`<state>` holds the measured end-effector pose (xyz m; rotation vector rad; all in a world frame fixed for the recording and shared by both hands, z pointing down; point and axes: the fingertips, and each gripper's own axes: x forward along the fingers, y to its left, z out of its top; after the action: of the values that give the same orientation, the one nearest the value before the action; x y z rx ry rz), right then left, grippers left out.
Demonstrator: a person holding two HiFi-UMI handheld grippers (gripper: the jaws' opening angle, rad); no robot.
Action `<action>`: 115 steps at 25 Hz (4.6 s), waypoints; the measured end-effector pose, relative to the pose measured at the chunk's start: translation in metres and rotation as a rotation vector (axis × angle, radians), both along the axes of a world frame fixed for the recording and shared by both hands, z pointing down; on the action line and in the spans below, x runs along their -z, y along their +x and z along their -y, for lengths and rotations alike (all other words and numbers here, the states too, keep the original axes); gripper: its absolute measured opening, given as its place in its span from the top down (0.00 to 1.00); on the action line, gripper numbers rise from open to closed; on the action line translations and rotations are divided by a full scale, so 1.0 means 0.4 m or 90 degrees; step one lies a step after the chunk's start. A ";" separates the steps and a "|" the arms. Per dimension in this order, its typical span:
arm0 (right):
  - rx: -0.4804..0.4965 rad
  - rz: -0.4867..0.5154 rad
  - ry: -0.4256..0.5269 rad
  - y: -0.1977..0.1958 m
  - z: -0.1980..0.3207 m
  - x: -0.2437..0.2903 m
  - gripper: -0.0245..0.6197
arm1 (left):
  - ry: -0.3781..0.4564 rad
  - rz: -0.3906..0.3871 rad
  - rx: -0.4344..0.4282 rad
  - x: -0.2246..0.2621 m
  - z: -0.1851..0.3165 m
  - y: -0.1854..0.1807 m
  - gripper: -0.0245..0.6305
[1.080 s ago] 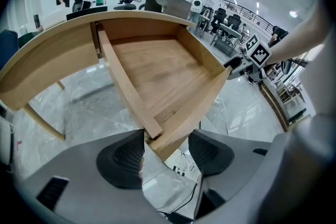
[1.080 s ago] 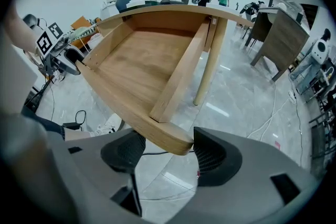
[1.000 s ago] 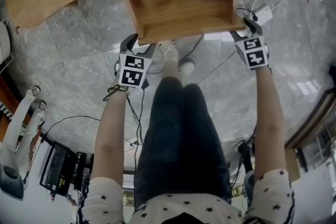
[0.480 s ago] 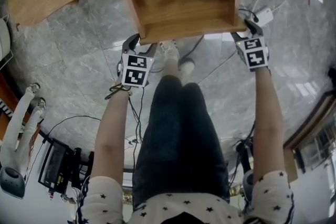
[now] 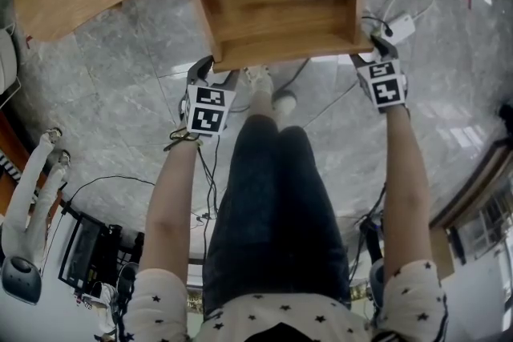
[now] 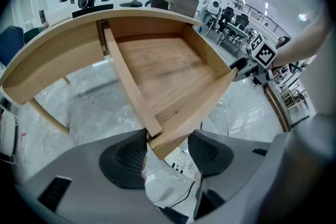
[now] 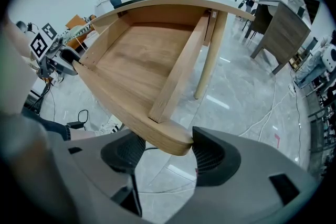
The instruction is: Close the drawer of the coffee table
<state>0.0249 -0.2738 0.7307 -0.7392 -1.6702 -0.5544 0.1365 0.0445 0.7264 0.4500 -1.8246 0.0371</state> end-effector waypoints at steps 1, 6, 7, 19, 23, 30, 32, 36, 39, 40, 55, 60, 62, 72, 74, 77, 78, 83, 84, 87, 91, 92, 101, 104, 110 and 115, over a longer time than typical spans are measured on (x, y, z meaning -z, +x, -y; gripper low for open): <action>-0.002 -0.003 -0.001 0.004 -0.002 0.002 0.54 | -0.001 0.000 -0.001 0.003 -0.003 0.001 0.58; -0.015 -0.011 -0.008 0.024 -0.005 0.021 0.54 | 0.003 -0.011 -0.007 0.026 -0.010 0.005 0.58; -0.017 -0.012 -0.009 0.025 -0.006 0.024 0.54 | 0.005 -0.012 -0.008 0.030 -0.011 0.004 0.58; -0.021 -0.025 -0.014 0.020 -0.011 0.069 0.54 | 0.019 -0.018 0.007 0.076 -0.018 -0.003 0.58; -0.020 -0.026 -0.017 0.015 -0.010 0.088 0.54 | 0.025 -0.018 0.017 0.095 -0.019 -0.006 0.58; -0.022 -0.032 -0.025 0.009 -0.017 0.120 0.54 | 0.028 -0.010 0.029 0.129 -0.028 -0.022 0.58; -0.023 -0.033 -0.026 0.001 -0.022 0.125 0.54 | 0.027 -0.009 0.029 0.135 -0.034 -0.031 0.58; -0.026 -0.033 -0.023 -0.011 -0.027 0.131 0.54 | 0.026 -0.009 0.026 0.140 -0.040 -0.048 0.58; -0.025 -0.035 -0.021 -0.023 -0.032 0.134 0.54 | 0.024 -0.006 0.024 0.144 -0.047 -0.061 0.58; -0.025 -0.036 -0.020 -0.027 -0.033 0.134 0.54 | 0.024 -0.006 0.024 0.144 -0.048 -0.065 0.58; -0.019 -0.039 -0.013 -0.074 -0.040 0.138 0.54 | 0.030 -0.002 0.027 0.150 -0.055 -0.108 0.59; -0.018 -0.037 -0.013 -0.100 -0.046 0.137 0.54 | 0.032 0.001 0.028 0.150 -0.060 -0.132 0.59; -0.018 -0.036 -0.013 -0.110 -0.048 0.136 0.54 | 0.033 0.002 0.028 0.149 -0.063 -0.142 0.59; -0.024 -0.029 -0.015 -0.165 -0.076 0.134 0.54 | 0.033 0.021 0.026 0.147 -0.093 -0.208 0.59; -0.025 -0.030 -0.015 -0.170 -0.079 0.136 0.54 | 0.034 0.021 0.022 0.149 -0.097 -0.216 0.59; -0.024 -0.031 -0.011 -0.176 -0.079 0.137 0.54 | 0.036 0.020 0.019 0.151 -0.097 -0.221 0.59; -0.024 -0.030 -0.010 -0.178 -0.079 0.137 0.54 | 0.037 0.020 0.019 0.151 -0.098 -0.223 0.59; -0.020 -0.028 -0.006 -0.191 -0.078 0.138 0.54 | 0.040 0.020 0.019 0.152 -0.095 -0.228 0.59; -0.019 -0.027 -0.005 -0.193 -0.078 0.138 0.54 | 0.041 0.021 0.020 0.152 -0.094 -0.229 0.59; -0.017 -0.025 -0.007 -0.201 -0.078 0.137 0.54 | 0.041 0.023 0.022 0.151 -0.093 -0.234 0.59; -0.014 -0.020 -0.007 -0.214 -0.081 0.135 0.54 | 0.044 0.027 0.028 0.147 -0.092 -0.244 0.59; -0.014 -0.019 -0.007 -0.216 -0.082 0.135 0.54 | 0.045 0.028 0.029 0.146 -0.092 -0.247 0.59; -0.015 -0.006 -0.016 -0.238 -0.087 0.136 0.54 | 0.042 0.034 0.035 0.142 -0.098 -0.267 0.59; -0.016 -0.003 -0.017 -0.245 -0.090 0.135 0.54 | 0.040 0.033 0.039 0.140 -0.101 -0.270 0.59; -0.014 0.000 -0.018 -0.259 -0.091 0.134 0.54 | 0.037 0.032 0.041 0.138 -0.101 -0.281 0.59; -0.011 0.001 -0.017 -0.269 -0.092 0.136 0.54 | 0.038 0.032 0.046 0.144 -0.101 -0.291 0.59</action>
<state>-0.0829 -0.2370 0.6763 -0.7432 -1.6869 -0.5207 0.0200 0.0850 0.6688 0.4274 -1.8944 -0.0556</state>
